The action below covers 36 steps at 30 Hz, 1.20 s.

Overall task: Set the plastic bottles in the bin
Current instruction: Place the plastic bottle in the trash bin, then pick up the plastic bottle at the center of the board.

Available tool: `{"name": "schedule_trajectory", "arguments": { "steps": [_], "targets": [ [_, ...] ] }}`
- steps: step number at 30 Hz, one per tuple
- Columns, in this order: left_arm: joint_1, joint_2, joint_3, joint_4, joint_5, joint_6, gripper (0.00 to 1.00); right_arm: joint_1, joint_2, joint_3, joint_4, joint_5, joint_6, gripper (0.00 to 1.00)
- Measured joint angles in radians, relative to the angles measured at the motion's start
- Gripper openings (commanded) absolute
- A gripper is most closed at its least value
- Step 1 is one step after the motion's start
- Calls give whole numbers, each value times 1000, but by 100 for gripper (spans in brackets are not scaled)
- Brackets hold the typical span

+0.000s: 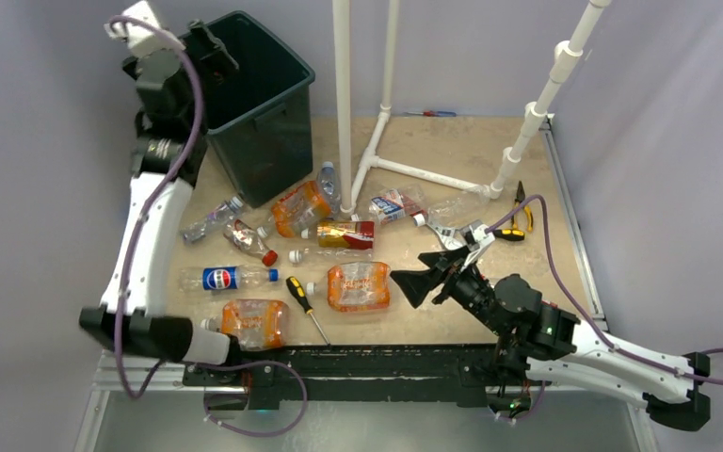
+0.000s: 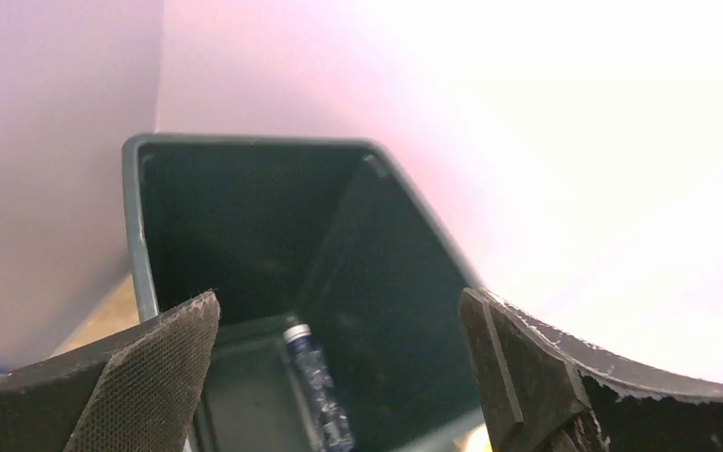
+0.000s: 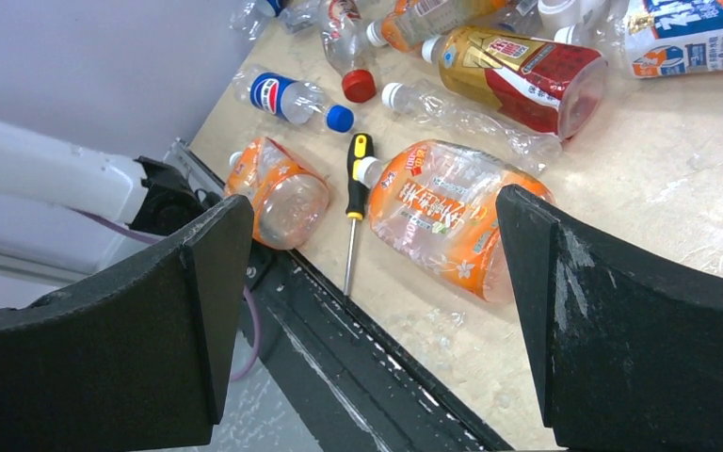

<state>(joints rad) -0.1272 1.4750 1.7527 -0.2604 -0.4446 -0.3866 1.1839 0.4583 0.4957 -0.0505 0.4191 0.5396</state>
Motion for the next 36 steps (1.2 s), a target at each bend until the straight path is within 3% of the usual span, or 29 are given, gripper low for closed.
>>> {"name": "schedule_trajectory", "arguments": {
  "steps": [7, 11, 15, 21, 23, 30, 36],
  "targets": [
    [-74, -408, -190, -8, 153, -49, 99, 0, 53, 17, -3, 66, -18, 98],
    [-117, -538, -313, -87, 221, -49, 99, 0, 138, 46, -55, 175, 19, 96],
    [-124, -608, -486, -201, 287, -58, 99, -43, 293, 123, -165, 270, 111, 93],
    [-124, -678, -674, -316, 377, -93, 99, -390, 377, 128, -199, 165, 171, 92],
    [-124, -712, -713, -317, 396, -104, 99, -446, 381, 128, -200, 162, 198, 93],
    [-124, -816, -889, -267, 475, -165, 99, -518, 398, 132, -294, 169, 306, 95],
    [-127, -854, -989, -240, 513, -207, 99, -520, 383, 163, -470, 182, 413, 97]
  ]
}}
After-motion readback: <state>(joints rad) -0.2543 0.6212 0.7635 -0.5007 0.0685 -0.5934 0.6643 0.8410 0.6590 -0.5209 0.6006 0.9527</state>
